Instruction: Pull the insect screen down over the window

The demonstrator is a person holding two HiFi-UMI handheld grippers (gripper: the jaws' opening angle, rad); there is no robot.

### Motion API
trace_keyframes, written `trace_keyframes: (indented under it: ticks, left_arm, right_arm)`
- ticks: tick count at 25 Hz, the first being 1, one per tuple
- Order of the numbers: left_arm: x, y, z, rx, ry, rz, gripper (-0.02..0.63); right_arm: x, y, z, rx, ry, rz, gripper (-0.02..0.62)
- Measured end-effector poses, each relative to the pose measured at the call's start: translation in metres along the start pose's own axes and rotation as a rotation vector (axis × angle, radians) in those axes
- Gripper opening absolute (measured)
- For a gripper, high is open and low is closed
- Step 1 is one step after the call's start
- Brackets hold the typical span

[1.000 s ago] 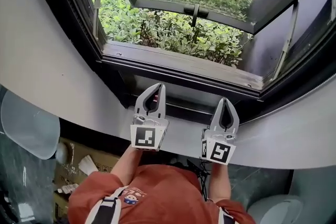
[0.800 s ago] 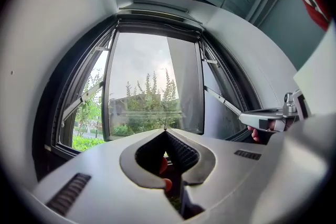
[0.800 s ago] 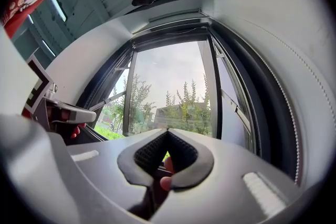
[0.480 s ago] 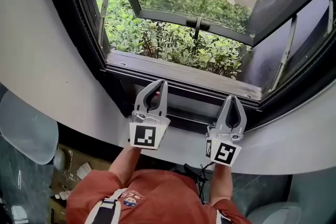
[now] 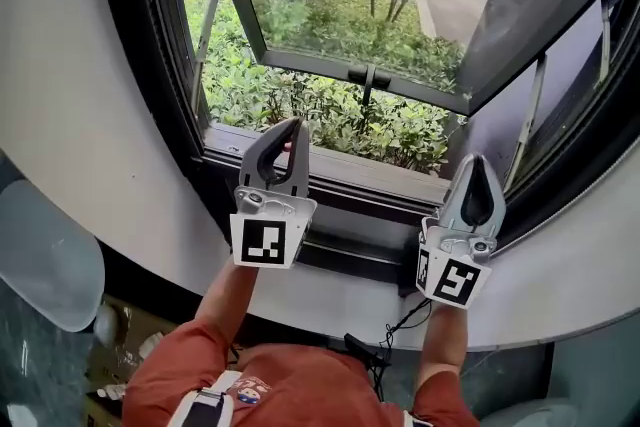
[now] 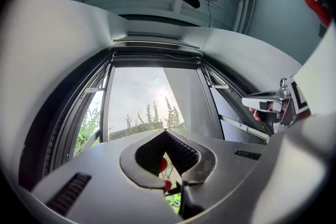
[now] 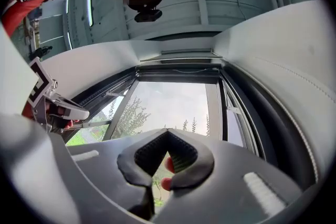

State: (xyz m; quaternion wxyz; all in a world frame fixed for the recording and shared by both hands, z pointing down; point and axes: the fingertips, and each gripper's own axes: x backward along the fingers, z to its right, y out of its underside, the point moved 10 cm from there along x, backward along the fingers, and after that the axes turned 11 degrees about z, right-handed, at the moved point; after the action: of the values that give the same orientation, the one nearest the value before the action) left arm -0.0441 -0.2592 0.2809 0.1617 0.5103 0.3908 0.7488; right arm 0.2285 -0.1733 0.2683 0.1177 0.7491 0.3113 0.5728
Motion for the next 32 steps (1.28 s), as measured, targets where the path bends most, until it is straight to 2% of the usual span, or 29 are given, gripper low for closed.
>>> trace_keyframes:
  ticks: [9,22,27,32]
  left_arm:
    - [-0.054,-0.049,-0.031,-0.156,0.031,0.114,0.006]
    - [-0.131,-0.147,-0.053,-0.329,0.054,0.329,0.006]
    - [-0.163,-0.177,-0.056,-0.375,0.075,0.376,0.006]
    - [-0.195,-0.203,-0.064,-0.438,0.071,0.394,0.006]
  right_arm:
    - [-0.072,-0.044,0.026,0.148,-0.038,0.166,0.011]
    - [-0.178,-0.112,0.041,0.339,-0.129,0.313,0.011]
    - [-0.219,-0.132,0.052,0.445,-0.145,0.323,0.011]
    - [-0.257,-0.146,0.061,0.523,-0.14,0.275,0.011]
